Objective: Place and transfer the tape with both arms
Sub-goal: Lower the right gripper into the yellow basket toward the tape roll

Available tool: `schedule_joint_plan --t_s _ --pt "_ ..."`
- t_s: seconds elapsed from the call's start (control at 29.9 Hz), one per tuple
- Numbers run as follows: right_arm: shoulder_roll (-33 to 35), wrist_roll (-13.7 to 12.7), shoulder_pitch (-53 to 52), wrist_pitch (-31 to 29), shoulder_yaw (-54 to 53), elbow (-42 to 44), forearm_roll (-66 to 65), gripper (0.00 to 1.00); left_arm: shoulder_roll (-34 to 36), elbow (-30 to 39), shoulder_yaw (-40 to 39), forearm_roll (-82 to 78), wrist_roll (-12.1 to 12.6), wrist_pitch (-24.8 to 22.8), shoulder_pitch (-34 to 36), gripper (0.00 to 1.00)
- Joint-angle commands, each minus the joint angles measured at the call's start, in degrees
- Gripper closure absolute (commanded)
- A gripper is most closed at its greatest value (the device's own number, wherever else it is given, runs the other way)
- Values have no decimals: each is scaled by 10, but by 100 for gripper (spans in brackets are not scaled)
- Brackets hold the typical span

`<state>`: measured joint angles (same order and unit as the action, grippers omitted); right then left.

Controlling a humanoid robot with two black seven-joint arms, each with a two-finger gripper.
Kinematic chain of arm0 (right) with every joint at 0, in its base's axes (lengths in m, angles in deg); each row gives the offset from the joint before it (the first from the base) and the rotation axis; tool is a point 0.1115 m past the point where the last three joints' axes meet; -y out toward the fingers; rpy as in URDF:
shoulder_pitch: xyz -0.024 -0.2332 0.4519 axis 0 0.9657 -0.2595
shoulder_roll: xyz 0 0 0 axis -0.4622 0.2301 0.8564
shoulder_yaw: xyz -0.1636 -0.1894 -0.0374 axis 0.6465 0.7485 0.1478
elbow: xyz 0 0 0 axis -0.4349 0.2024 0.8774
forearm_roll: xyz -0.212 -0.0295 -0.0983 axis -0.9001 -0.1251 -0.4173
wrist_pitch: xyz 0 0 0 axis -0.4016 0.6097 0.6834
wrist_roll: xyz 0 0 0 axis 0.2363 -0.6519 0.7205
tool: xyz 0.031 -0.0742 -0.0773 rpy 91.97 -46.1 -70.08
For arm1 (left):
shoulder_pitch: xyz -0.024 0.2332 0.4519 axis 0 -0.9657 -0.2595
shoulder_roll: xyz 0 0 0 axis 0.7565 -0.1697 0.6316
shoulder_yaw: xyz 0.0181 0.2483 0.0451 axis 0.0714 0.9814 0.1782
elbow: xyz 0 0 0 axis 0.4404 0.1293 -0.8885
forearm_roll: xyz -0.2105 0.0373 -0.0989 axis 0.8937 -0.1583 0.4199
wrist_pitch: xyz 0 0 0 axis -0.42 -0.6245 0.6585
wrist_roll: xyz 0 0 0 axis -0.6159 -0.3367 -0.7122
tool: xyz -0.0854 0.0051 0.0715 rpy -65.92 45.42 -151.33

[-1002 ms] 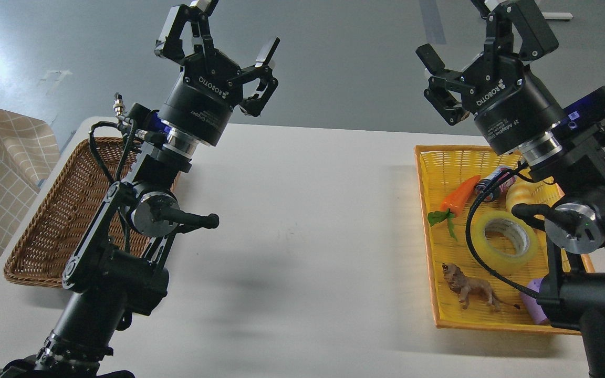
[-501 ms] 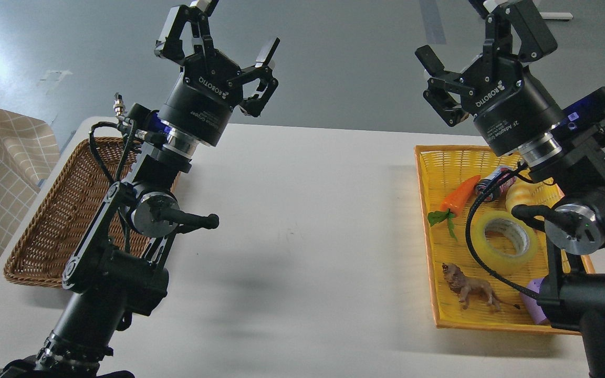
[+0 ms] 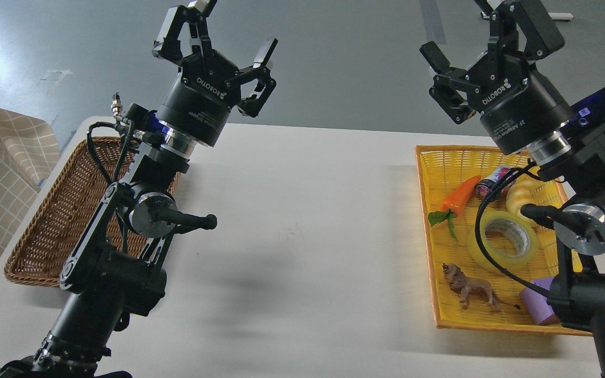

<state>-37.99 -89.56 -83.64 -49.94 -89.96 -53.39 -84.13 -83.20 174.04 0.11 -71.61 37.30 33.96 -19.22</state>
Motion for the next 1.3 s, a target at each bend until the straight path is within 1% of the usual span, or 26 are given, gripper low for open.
schedule_joint_plan --t_s 0.0,0.07,0.13,0.17,0.2,0.23,0.27,0.3,0.33,0.4,0.43,0.47,0.5,0.57,0.6,0.67,0.73,0.8,0.93,1.0,1.07,1.14,1.2,1.27 --pt "101 2 4 0 2 1 -50 0 0 0 1 -1 0 -1 -2 2" --pt "127 3 12 0 1 4 -57 0 0 0 1 -1 1 -1 -2 2" --pt "182 4 30 2 -3 3 -59 0 0 0 1 -1 1 -7 -2 2" --pt "197 6 34 2 -6 3 -59 0 0 0 1 -1 1 -8 -2 2" --pt "222 10 44 0 -13 0 -55 0 0 0 1 -1 1 -9 -2 2" --pt "245 20 56 -5 -30 -1 -53 0 0 0 1 -1 1 -9 -2 2" --pt "245 20 56 -5 -30 -1 -53 0 0 0 1 -1 1 -9 -2 2" --pt "256 39 71 -20 -56 2 -53 0 1 0 1 -1 1 -9 -3 2" --pt "264 49 79 -33 -67 4 -53 0 1 0 1 -1 1 -10 -3 2" --pt "281 81 113 -36 -118 8 -53 0 5 1 1 -2 1 -9 -3 2" --pt "280 92 121 -36 -137 10 -52 0 8 1 1 -2 1 -9 -3 2" --pt "279 113 142 -36 -177 11 -52 0 14 1 1 -2 1 -10 -3 2" --pt "278 119 154 -36 -194 12 -52 0 16 1 1 -2 1 -10 -3 2" --pt "283 122 181 -36 -236 15 -54 0 19 1 1 -2 1 -10 -2 2" --pt "297 123 193 -36 -251 20 -56 0 21 2 1 -2 1 -10 -2 2" --pt "320 132 199 -36 -254 53 -55 0 23 3 1 -2 1 -10 -2 2" --pt "322 138 199 -36 -254 74 -55 0 24 8 1 -2 1 -9 -2 2" --pt "320 151 206 -36 -255 79 -56 0 25 13 1 -2 2 -9 -2 2" --pt "329 150 245 -36 -252 76 -88 0 25 13 1 -3 2 -9 -2 2" --pt "343 150 261 -36 -250 69 -151 0 25 14 1 -3 2 -9 -2 2" --pt "348 150 264 -36 -249 62 -251 0 26 14 2 -3 2 -9 -2 2" --pt "344 149 264 -36 -236 56 -314 0 25 14 2 -3 2 -9 -2 2" --pt "343 149 264 -36 -221 45 -346 0 24 14 3 -4 2 -9 -3 2" --pt "341 148 264 -36 -194 20 -405 0 22 14 3 -4 2 -9 -3 2"
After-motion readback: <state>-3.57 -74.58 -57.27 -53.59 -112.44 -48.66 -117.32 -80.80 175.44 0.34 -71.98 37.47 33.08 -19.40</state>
